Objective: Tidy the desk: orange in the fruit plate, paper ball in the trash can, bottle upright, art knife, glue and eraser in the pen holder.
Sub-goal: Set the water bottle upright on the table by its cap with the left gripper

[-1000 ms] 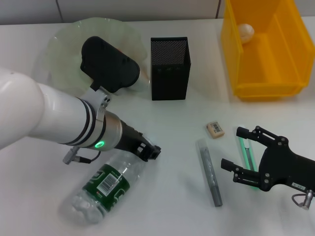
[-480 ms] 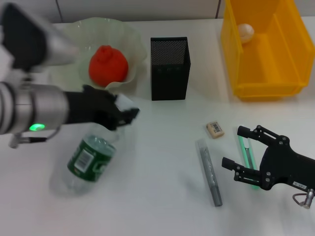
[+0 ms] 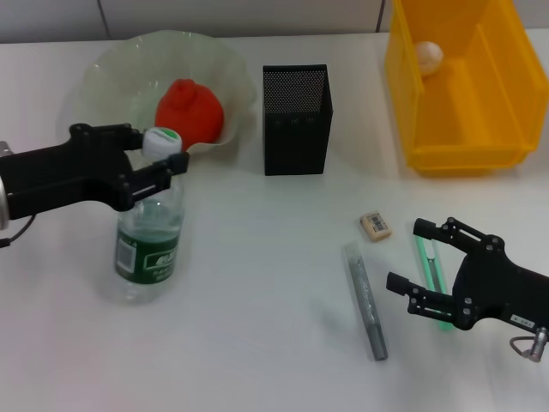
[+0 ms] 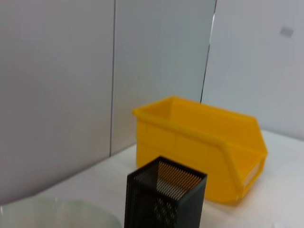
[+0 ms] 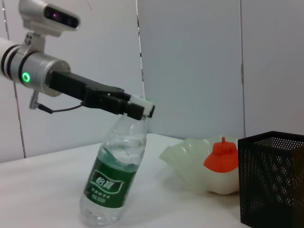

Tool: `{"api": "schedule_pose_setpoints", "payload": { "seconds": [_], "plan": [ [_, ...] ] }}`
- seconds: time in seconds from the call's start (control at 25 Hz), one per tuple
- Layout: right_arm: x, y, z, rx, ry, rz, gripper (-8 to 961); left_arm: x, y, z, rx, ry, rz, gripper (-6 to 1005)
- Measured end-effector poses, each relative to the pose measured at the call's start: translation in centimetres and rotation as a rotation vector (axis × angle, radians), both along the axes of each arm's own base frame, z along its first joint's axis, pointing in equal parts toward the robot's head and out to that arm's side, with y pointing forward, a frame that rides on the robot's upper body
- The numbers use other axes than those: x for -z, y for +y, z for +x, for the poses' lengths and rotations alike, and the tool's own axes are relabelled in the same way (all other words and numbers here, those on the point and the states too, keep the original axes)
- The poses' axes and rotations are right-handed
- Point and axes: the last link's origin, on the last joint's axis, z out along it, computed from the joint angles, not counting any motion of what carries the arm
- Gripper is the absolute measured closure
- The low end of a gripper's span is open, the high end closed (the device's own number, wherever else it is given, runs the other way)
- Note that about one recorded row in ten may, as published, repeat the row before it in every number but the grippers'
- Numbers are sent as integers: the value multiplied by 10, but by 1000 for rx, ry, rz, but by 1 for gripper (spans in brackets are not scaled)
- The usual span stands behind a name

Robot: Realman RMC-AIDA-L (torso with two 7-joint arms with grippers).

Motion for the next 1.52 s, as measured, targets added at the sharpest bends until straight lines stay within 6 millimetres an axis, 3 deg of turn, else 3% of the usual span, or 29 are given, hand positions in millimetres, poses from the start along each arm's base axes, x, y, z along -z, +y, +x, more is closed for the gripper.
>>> {"api": "schedule_pose_setpoints", "payload": {
  "seconds": [0.36,0.84,1.52],
  "plan": [
    [1,3,-3,-4,5,-15,107,-3,-10,-25,71,-79,61,547],
    [1,6,-5,-11,6,-23,107,-8,-10,-25,115,-120,101,547],
    [1,7,-7,-6,14,-30,110,11,2,-28,127,-164,101,504]
  ]
}}
